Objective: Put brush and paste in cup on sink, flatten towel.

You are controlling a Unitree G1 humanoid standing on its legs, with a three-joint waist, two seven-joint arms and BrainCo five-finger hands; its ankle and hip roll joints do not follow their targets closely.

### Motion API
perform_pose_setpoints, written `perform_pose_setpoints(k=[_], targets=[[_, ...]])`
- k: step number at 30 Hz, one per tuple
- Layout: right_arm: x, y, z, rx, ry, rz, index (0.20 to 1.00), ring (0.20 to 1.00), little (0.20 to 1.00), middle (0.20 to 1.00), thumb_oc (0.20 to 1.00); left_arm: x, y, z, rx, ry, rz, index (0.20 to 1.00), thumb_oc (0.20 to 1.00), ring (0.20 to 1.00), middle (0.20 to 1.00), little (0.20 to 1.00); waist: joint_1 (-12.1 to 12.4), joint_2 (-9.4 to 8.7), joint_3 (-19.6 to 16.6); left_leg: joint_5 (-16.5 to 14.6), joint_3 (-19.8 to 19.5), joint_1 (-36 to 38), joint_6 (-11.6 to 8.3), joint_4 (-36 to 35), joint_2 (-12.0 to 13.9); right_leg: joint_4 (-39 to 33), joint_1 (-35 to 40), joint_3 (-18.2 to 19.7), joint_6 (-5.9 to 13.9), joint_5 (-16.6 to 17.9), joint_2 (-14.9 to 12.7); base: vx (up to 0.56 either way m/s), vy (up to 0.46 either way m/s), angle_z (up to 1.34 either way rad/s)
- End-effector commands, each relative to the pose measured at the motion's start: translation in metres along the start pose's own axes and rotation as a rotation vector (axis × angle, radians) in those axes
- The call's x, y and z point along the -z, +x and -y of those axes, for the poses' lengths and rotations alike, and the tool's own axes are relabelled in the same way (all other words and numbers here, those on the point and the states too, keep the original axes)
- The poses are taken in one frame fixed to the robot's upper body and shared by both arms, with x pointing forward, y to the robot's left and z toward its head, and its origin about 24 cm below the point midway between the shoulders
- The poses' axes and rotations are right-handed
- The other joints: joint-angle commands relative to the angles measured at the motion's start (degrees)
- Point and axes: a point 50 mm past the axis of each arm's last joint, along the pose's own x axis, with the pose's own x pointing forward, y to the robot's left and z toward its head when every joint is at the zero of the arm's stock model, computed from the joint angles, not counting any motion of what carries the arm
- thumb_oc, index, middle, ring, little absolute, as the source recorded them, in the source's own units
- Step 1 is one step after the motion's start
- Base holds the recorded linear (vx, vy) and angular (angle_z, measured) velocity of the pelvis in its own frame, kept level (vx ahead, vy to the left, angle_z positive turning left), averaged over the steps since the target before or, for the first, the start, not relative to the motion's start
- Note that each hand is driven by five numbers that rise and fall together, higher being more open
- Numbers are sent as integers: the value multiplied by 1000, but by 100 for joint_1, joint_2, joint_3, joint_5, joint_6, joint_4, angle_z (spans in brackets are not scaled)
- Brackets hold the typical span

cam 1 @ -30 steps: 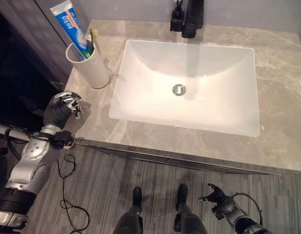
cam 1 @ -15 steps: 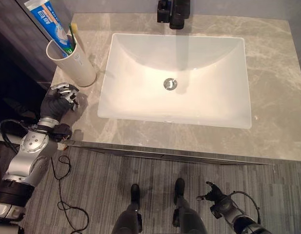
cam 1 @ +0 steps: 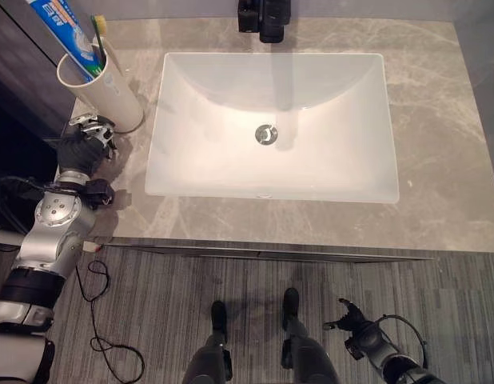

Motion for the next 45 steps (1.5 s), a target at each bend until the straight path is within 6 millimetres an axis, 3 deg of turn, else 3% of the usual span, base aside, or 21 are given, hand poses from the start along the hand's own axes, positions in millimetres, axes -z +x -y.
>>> perform_pose_setpoints(k=[1, 14, 21, 38, 45], targets=[[-2, -1, -7, -3, -11, 9, 1000, 1000, 1000, 1000, 1000, -14, 12, -1, -29, 25, 68, 200, 200, 200, 200, 200, -51, -86, -175, 340, -464, -545, -176, 59, 68, -1, 446, -107, 588, -273, -496, 0, 0, 0], [5, -2, -12, -5, -7, -19, 1000, 1000, 1000, 1000, 1000, -31, 37, 10, -108, 21, 117, 200, 200, 200, 200, 200, -194, -170, -160, 347, -466, -635, -169, 59, 89, -1, 322, -32, 580, -239, -460, 0, 0, 0], [4, -3, -14, -12, -4, -17, 1000, 1000, 1000, 1000, 1000, -43, 52, 5, -169, 51, 126, 200, 200, 200, 200, 200, -265, -221, -168, 338, -453, -671, -163, 59, 103, -1, 278, -13, 594, -225, -452, 0, 0, 0], [-5, 0, -12, -11, -21, 16, 1000, 1000, 1000, 1000, 1000, -101, 86, -12, -311, 170, 180, 200, 200, 200, 200, 200, -400, -320, -95, 359, -395, -952, -129, 59, 107, -1, -61, 187, 688, -97, -445, 2, 9, -2], [-6, -1, -16, -24, -31, 20, 1000, 1000, 1000, 1000, 1000, -113, 91, -12, -333, 164, 192, 200, 200, 200, 200, 200, -405, -335, -97, 338, -426, -1044, -113, 59, 105, -1, -153, 223, 710, -78, -447, -1, 3, -1]])
